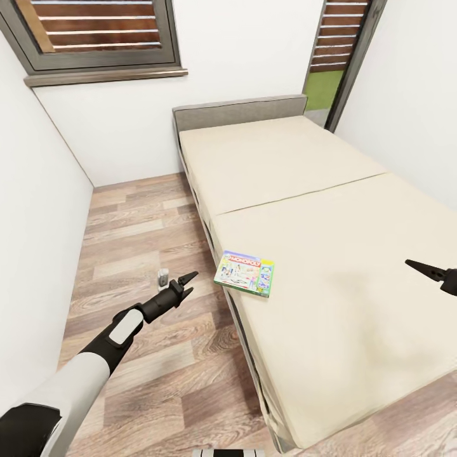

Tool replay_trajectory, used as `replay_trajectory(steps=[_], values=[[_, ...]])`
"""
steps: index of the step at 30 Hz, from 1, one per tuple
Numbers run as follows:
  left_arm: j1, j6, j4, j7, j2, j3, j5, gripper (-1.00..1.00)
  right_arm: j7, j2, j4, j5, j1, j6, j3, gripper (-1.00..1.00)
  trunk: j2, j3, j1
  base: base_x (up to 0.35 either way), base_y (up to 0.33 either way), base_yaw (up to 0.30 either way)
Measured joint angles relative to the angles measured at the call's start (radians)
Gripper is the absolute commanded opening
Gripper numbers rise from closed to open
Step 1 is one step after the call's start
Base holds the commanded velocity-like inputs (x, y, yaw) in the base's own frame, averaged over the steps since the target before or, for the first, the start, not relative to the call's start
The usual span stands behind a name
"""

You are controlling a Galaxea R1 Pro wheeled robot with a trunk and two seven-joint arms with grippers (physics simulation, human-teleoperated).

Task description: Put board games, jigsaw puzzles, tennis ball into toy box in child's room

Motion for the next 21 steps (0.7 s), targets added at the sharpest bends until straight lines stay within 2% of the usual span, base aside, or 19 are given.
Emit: replay_trajectory(steps=[8,21], values=[[-0.001,-0.001,0.003,0.000,0.001,0.001,0.000,1.00,0.000,0.000,0.000,0.000,0.000,0.000,0.000,1.00,0.000,0.000,0.000,0.000,0.000,-0.091],[-0.001,-0.001,0.018,0.006,0.004,0.006,0.000,1.00,0.000,0.000,0.000,0.000,0.000,0.000,0.000,1.00,0.000,0.000,0.000,0.000,0.000,-0.023]])
